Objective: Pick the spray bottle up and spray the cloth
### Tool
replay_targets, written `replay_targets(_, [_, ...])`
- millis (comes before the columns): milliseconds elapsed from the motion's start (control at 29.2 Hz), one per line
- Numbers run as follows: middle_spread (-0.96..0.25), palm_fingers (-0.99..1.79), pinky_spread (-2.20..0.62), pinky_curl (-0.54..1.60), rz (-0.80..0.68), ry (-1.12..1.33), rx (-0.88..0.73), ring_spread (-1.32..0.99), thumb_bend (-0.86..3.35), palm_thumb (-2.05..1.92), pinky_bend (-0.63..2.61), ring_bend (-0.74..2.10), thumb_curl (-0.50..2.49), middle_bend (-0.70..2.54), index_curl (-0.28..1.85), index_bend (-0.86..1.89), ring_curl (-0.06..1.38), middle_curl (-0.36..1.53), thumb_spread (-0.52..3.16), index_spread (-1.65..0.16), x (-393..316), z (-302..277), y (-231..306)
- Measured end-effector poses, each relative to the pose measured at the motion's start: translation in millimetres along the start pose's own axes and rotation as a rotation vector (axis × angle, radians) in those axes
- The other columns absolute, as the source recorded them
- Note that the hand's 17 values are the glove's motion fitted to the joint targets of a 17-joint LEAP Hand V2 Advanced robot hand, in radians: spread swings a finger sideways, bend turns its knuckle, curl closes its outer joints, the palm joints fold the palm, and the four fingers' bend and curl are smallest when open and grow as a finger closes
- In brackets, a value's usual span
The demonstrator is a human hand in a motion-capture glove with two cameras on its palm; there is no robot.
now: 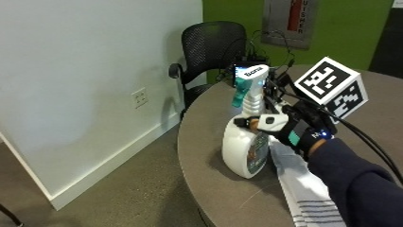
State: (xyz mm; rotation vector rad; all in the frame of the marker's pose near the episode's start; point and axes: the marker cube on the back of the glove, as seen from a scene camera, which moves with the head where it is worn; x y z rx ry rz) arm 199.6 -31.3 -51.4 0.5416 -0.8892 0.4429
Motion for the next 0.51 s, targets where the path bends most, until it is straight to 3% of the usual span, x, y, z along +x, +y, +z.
replay_targets(68, [-0.11,0.4,-0.09,0.44,0.017,0.086,-0.068,-0.14,-0.02,0.92,0.45,0.31,0.61,0.37,0.51,0.1,0.41,0.46,0.86,-0.34,9.4,-0.5,13.9])
replay_targets(137, [-0.08,0.26,-0.04,0.45,0.018,0.155,-0.099,-0.11,-0.02,0.92,0.52,0.24,0.6,0.32,0.49,0.08,0.4,0.44,0.88,-0.37,14.7,-2.7,30.3])
replay_targets(514, [-0.02,0.26,0.12,0.4,-0.05,0.484,-0.148,-0.03,-0.02,0.86,0.63,0.19,0.55,0.23,0.32,0.12,0.28,0.38,0.98,-0.44,20.1,-24.7,104.7])
